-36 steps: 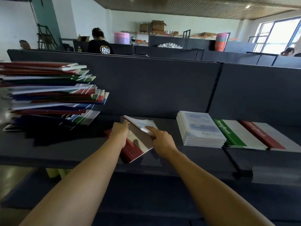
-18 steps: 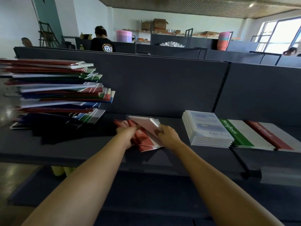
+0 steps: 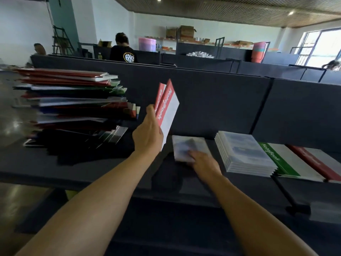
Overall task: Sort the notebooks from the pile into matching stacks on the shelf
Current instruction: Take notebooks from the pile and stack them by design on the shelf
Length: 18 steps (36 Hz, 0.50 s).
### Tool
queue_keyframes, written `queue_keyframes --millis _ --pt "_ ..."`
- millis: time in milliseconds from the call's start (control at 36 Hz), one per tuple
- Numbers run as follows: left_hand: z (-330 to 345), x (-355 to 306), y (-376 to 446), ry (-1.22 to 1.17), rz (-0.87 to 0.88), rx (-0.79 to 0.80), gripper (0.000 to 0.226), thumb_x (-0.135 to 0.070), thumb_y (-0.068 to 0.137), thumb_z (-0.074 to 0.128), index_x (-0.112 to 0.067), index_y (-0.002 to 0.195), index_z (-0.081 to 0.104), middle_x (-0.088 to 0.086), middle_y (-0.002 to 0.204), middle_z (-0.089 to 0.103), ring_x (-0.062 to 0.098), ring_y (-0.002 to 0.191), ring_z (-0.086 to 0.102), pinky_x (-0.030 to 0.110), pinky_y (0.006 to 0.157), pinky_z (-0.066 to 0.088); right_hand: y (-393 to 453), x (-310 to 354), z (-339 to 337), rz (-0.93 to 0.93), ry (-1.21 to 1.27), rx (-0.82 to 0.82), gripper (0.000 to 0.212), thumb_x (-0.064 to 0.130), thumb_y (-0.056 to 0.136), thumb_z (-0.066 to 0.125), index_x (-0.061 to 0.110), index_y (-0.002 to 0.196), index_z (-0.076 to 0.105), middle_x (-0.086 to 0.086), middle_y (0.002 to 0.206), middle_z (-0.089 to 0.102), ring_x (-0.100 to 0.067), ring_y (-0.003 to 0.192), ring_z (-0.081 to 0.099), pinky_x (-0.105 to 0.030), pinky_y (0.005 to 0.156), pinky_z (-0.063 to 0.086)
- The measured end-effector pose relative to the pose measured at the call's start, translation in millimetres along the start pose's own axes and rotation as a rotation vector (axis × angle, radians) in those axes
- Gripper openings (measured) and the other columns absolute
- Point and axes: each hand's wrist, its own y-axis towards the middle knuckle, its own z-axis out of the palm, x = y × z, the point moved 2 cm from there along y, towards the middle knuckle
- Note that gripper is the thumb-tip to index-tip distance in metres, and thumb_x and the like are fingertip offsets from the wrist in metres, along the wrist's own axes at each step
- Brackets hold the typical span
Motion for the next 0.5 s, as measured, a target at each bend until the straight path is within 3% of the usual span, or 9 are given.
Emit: queue_keyframes --millis 83,139,222,306,361,389,444,500 --pt "-1 -4 -2 -0.095 0.025 -0.065 0.046 -0.014 0.099 0.045 -0.006 0.141 0.026 0.015 0.142 0.047 0.039 0.113 0.059 0.049 0.084 0.053 0 -3 9 -0.091 -0.015 0.128 0.064 0.051 0.086 0.059 0.022 0.141 0.044 -0.003 0.14 0.048 -0.024 0.125 0.047 -0.037 0.104 0.039" --pt "1 -9 -3 -0.157 -0.018 -0.094 0.042 -0.017 0.101 0.041 -0.005 0.139 0.027 0.017 0.139 0.05 0.038 0.113 0.059 0.047 0.085 0.053 3 -1 2 -0.049 0.114 0.124 0.067 0.063 0.083 0.048 0.02 0.134 0.051 -0.006 0.134 0.054 -0.026 0.12 0.052 -0.039 0.101 0.042" --pt "8 -18 -4 -0.313 -0.093 -0.088 0.036 -0.013 0.102 0.038 -0.001 0.134 0.029 0.021 0.133 0.053 0.038 0.111 0.059 0.042 0.08 0.054 5 2 -22 0.163 0.469 -0.115 0.053 0.049 0.099 0.031 0.016 0.136 0.05 -0.008 0.136 0.052 -0.031 0.125 0.047 -0.036 0.102 0.035" --pt "24 -29 -4 -0.565 -0.166 -0.024 0.025 -0.005 0.099 0.038 0.001 0.123 0.037 0.016 0.12 0.058 0.029 0.095 0.062 0.016 0.062 0.047 12 -8 -44 0.345 0.862 -0.305 0.06 0.056 0.097 0.027 0.013 0.131 0.053 -0.01 0.132 0.055 -0.03 0.122 0.05 -0.04 0.106 0.034" --pt "38 -42 -7 -0.724 -0.207 0.059 0.019 -0.006 0.099 0.04 -0.005 0.117 0.041 0.004 0.106 0.057 0.013 0.084 0.058 0.012 0.057 0.039 13 -21 -54 0.391 0.89 -0.273 0.05 0.058 0.091 0.033 0.017 0.104 0.059 -0.01 0.106 0.063 -0.027 0.097 0.058 -0.035 0.086 0.042" --pt "46 -51 -9 -0.784 -0.218 0.104 0.016 -0.006 0.099 0.041 -0.009 0.115 0.042 -0.001 0.1 0.055 0.007 0.081 0.056 0.013 0.058 0.038 8 -26 -61 0.403 0.878 -0.267 0.038 0.049 0.093 0.038 0.017 0.096 0.058 -0.008 0.093 0.06 -0.023 0.083 0.056 -0.03 0.072 0.042" --pt "63 -69 -15 -0.852 -0.197 0.201 0.016 -0.006 0.098 0.043 -0.015 0.111 0.042 -0.008 0.093 0.053 0.002 0.081 0.053 0.016 0.063 0.04 0 -39 -74 0.403 0.832 -0.287 0.021 0.028 0.098 0.045 0.013 0.105 0.057 -0.008 0.094 0.058 -0.02 0.077 0.054 -0.026 0.059 0.04" --pt "79 -88 -21 -0.874 -0.156 0.278 0.017 -0.007 0.098 0.044 -0.017 0.11 0.041 -0.01 0.093 0.053 0.005 0.084 0.055 0.021 0.069 0.045 -12 -58 -86 0.416 0.774 -0.377 0.026 0.018 0.096 0.049 0.009 0.12 0.054 -0.01 0.103 0.059 -0.023 0.082 0.056 -0.026 0.059 0.044"
